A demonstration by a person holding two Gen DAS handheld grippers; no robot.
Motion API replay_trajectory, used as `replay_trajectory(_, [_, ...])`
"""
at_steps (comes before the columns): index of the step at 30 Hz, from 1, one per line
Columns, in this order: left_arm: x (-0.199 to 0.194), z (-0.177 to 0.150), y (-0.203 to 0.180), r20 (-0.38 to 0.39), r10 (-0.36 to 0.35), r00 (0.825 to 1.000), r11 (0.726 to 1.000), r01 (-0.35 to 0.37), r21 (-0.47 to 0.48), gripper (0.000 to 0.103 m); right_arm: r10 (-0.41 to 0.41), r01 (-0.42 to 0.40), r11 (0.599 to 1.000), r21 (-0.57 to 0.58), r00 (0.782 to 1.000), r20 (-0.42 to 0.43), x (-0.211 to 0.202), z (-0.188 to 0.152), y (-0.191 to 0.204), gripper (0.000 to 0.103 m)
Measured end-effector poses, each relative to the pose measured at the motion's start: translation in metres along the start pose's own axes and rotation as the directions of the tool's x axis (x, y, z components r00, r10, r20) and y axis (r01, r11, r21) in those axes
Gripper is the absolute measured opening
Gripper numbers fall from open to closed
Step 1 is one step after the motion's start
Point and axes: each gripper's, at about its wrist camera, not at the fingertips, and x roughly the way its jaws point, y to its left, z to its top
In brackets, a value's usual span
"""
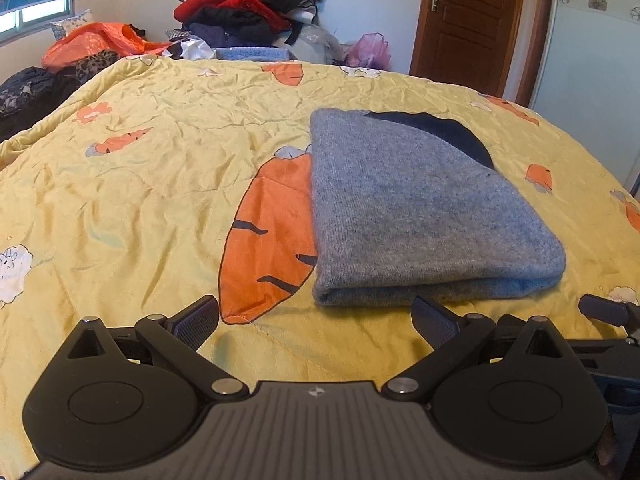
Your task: Fold small clothes
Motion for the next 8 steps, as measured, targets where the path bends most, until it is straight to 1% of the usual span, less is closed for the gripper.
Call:
replay_trajectory(1, [-0.005, -0.002, -0.002, 0.031, 0.006, 1.000, 1.000, -0.006, 0.013, 0.103, 0.000, 0.000, 1.000, 0.000, 1.000, -0.001, 0.000, 0.000, 0.000, 0.103])
replay_trajectory(2, [-0.012, -0.005, -0.006, 0.069, 0.025, 0.997, 0.999, -0.027, 0.037, 0.103, 0.002, -0.002, 1.000, 0.001, 1.000, -0.002, 0.000, 0.000, 0.000, 0.103])
replay_trajectory(4, [-0.027, -0.008, -0.012, 0.147, 0.032, 0.989, 0.995, -0.045, 0.086, 0.103, 0.012, -0.012, 1.000, 0.024, 1.000, -0.004, -0.005, 0.002, -0.004, 0.102])
replay_trajectory(5, [-0.034, -0.007, -0.012, 0.167, 0.021, 0.986, 0.995, -0.037, 0.093, 0.103, 0.024, -0.025, 0.998, 0.054, 1.000, 0.018, -0.012, 0.004, -0.010, 0.102])
replay_trajectory(7, [-0.043, -0.003, -0.007, 0.182, 0.025, 0.983, 0.995, -0.043, 0.095, 0.103, 0.057, -0.070, 0.989, 0.130, 0.993, 0.101, -0.029, 0.011, -0.027, 0.102])
replay_trajectory(8, [-0.046, 0.001, -0.002, 0.182, 0.007, 0.983, 0.994, -0.026, 0.105, 0.103, 0.072, -0.094, 0.983, 0.160, 0.988, 0.138, -0.038, 0.017, -0.037, 0.103])
